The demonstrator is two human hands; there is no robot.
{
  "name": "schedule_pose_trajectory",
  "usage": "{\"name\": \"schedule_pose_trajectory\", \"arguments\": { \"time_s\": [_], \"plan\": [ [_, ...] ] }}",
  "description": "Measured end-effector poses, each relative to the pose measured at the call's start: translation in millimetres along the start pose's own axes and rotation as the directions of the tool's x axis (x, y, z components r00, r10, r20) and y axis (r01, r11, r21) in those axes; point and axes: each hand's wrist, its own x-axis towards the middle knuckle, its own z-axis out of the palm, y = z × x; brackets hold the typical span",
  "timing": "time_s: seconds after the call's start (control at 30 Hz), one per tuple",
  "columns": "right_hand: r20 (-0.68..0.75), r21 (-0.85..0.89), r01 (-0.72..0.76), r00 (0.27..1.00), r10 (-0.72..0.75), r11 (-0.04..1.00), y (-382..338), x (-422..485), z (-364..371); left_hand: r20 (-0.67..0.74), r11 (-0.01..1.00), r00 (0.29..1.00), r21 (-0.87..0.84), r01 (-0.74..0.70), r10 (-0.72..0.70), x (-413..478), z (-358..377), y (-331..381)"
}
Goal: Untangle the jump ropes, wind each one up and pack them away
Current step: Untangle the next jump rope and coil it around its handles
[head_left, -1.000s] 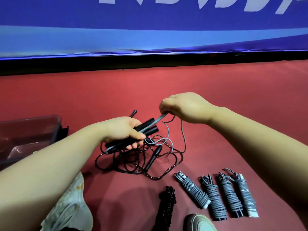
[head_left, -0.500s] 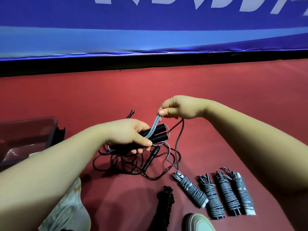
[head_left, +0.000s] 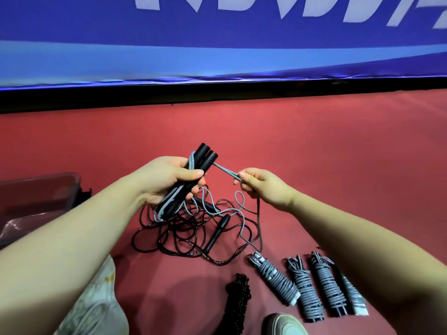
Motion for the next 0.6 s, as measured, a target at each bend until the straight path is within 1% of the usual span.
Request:
{"name": "schedule_pose_trajectory", "arguments": {
  "time_s": [0.07, 0.13, 0.2, 0.23, 0.3, 0.33, 0.37, 0.4, 0.5, 0.6],
  "plan": [
    [-0.053, -0.155, 0.016, 0.998, -0.025, 0.988, -5.4, -0.4, 1.3, -0.053, 1.0, 0.998, -0.01, 0.029, -0.03, 3.2, -2.6, -3.8],
    [-0.055, -0.33, 0.032, 0.997, -0.053, 0.943, -13.0, -2.6, 5.9, -0.147, 0.999, 0.989, -0.028, 0.026, -0.03, 6.6, -3.2, -4.7],
    [-0.035, -0.49, 0.054, 0.996, -0.081, 0.87, -16.4, -7.1, 11.8, -0.24, 0.996, 0.971, -0.087, -0.008, -0.013, 8.9, -8.2, -2.9],
    [-0.047, -0.562, 0.054, 0.994, -0.096, 0.826, -17.8, -10.8, 13.8, -0.266, 0.994, 0.964, -0.109, -0.012, -0.017, 9.1, -11.2, -2.8],
    [-0.116, -0.687, 0.012, 0.985, -0.126, 0.727, -23.6, -15.8, 15.3, -0.281, 0.994, 0.959, -0.108, 0.013, -0.043, 8.6, -15.3, -5.0],
    [-0.156, -0.721, -0.013, 0.977, -0.143, 0.693, -26.4, -15.9, 15.5, -0.279, 0.995, 0.959, -0.097, 0.027, -0.053, 8.5, -15.9, -6.9],
    [-0.187, -0.732, -0.036, 0.971, -0.151, 0.681, -28.4, -15.7, 16.1, -0.274, 0.996, 0.96, -0.088, 0.029, -0.052, 8.4, -15.8, -8.2],
    [-0.199, -0.72, -0.046, 0.969, -0.144, 0.692, -29.7, -15.7, 16.9, -0.271, 0.996, 0.962, -0.089, 0.016, -0.04, 8.7, -15.3, -8.1],
    [-0.181, -0.577, -0.056, 0.982, -0.06, 0.815, -27.2, -13.7, 16.2, -0.254, 0.995, 0.967, -0.098, -0.033, 0.007, 8.1, -14.2, -2.3],
    [-0.186, -0.462, -0.142, 0.981, 0.061, 0.875, -20.5, -3.7, 7.5, -0.206, 1.0, 0.979, -0.009, -0.009, 0.007, 6.6, -11.0, -5.2]
  ]
}}
